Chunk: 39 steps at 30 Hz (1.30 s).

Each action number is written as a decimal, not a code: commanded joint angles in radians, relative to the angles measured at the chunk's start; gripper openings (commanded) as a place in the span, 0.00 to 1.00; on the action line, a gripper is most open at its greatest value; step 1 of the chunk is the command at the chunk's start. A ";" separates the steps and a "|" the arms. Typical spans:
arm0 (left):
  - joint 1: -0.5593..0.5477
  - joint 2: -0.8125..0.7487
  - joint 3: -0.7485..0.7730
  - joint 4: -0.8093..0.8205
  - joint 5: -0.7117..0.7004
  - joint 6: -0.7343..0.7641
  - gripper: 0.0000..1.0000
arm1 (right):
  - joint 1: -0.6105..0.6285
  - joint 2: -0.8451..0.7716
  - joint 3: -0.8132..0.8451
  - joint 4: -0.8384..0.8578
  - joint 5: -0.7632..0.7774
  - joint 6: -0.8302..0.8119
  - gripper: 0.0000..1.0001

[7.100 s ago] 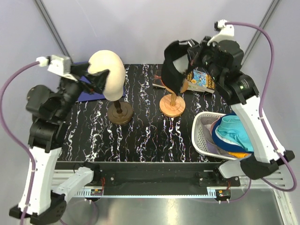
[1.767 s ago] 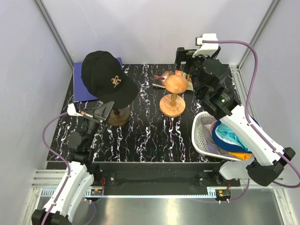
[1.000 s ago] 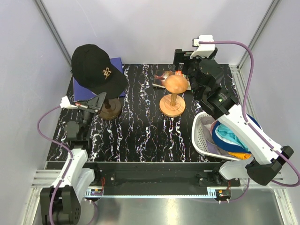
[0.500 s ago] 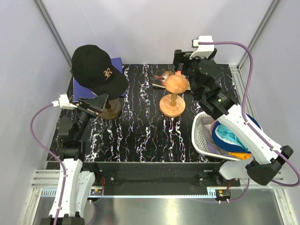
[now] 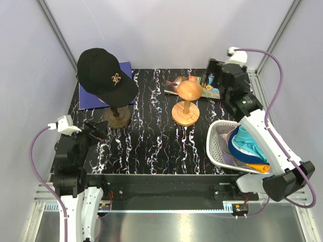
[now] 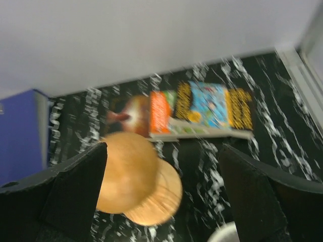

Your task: Stack the hats

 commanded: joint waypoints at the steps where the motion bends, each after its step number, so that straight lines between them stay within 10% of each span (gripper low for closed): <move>1: 0.002 0.082 0.051 -0.117 -0.058 0.194 0.99 | -0.129 -0.106 -0.114 -0.221 -0.080 0.223 1.00; 8: -0.099 0.159 0.021 -0.088 -0.083 0.217 0.97 | -0.234 -0.243 -0.253 -0.494 -0.071 0.415 0.98; 18: -0.624 0.398 -0.050 0.117 -0.412 0.097 0.99 | -0.440 -0.219 -0.310 -0.536 -0.272 0.035 0.97; 39: -0.628 0.506 -0.085 0.254 -0.430 0.103 0.99 | -0.492 -0.251 -0.322 -0.649 -0.427 -0.318 0.73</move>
